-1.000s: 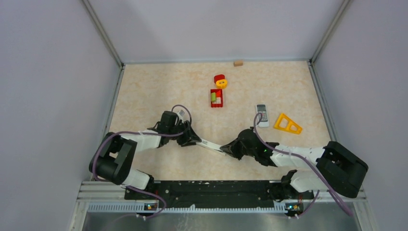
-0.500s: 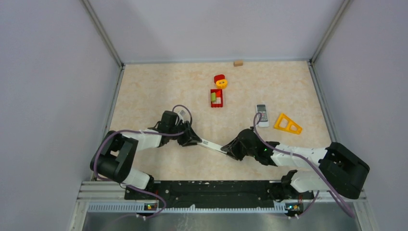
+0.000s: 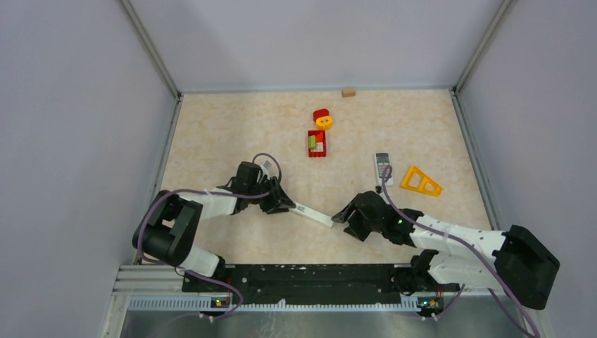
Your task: Load the batteries into the remote control
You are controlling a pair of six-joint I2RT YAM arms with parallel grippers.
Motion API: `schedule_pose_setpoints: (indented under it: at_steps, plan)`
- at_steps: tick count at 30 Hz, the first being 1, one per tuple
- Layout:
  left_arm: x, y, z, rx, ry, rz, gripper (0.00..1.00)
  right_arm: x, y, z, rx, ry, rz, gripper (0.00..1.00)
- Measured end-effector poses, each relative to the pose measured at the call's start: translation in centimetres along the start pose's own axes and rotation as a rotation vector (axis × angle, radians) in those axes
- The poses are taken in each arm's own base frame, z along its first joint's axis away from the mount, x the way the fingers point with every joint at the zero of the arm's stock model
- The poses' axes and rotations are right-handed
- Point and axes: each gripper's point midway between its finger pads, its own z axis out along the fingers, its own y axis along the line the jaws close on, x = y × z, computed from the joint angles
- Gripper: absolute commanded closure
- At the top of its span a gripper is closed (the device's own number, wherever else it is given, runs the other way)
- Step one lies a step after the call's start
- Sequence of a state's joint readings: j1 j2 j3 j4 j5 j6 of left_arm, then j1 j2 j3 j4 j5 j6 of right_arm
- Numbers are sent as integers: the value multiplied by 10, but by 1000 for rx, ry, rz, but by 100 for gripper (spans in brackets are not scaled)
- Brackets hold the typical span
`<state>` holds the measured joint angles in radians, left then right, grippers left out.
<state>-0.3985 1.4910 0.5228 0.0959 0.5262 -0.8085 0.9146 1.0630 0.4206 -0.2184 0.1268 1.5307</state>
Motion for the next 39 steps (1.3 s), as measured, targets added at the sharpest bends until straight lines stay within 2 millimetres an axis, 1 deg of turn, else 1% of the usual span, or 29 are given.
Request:
schedule_pose_setpoints:
  at_steps: [4, 8, 10, 11, 13, 14, 19, 21, 22, 24, 29, 32, 36, 39]
  plan:
    - [0, 0, 1, 0, 5, 0, 57, 0, -3, 4, 7, -1, -50, 30]
    - [0, 0, 2, 3, 8, 1, 55, 3, -7, 13, 23, 13, -101, 29]
    - [1, 0, 2, 6, 11, 3, 54, 5, -4, 16, 16, 20, -118, 30]
    - [1, -1, 2, 8, 13, 3, 54, 6, -2, 17, 10, 23, -124, 31]
    - [1, -1, 3, 11, 14, 3, 54, 6, 2, 20, 1, 24, -133, 39]
    - [1, -1, 3, 12, 16, 4, 55, 6, 3, 21, 1, 25, -138, 46]
    - [1, -2, 3, 15, 17, 5, 55, 8, -2, 26, 22, 37, -153, 72]
    - [1, -2, 3, 15, 17, 5, 55, 10, 2, 27, 9, 43, -148, 81]
    - [1, -2, 3, 15, 17, 5, 54, 10, 4, 27, 2, 45, -152, 83]
    - [1, -2, 3, 15, 16, 5, 54, 11, 6, 28, -1, 50, -148, 86]
    - [0, -2, 2, 7, 12, 9, 55, 12, 7, 29, -5, 58, -145, 89]
    - [-1, -2, 2, -8, 8, 24, 60, 13, 9, 31, -13, 63, -144, 89]
    - [-3, 0, 0, -25, 0, 40, 69, 15, 11, 33, -23, 72, -143, 89]
    - [-4, 0, 0, -28, -6, 48, 73, 17, 14, 36, -29, 83, -142, 89]
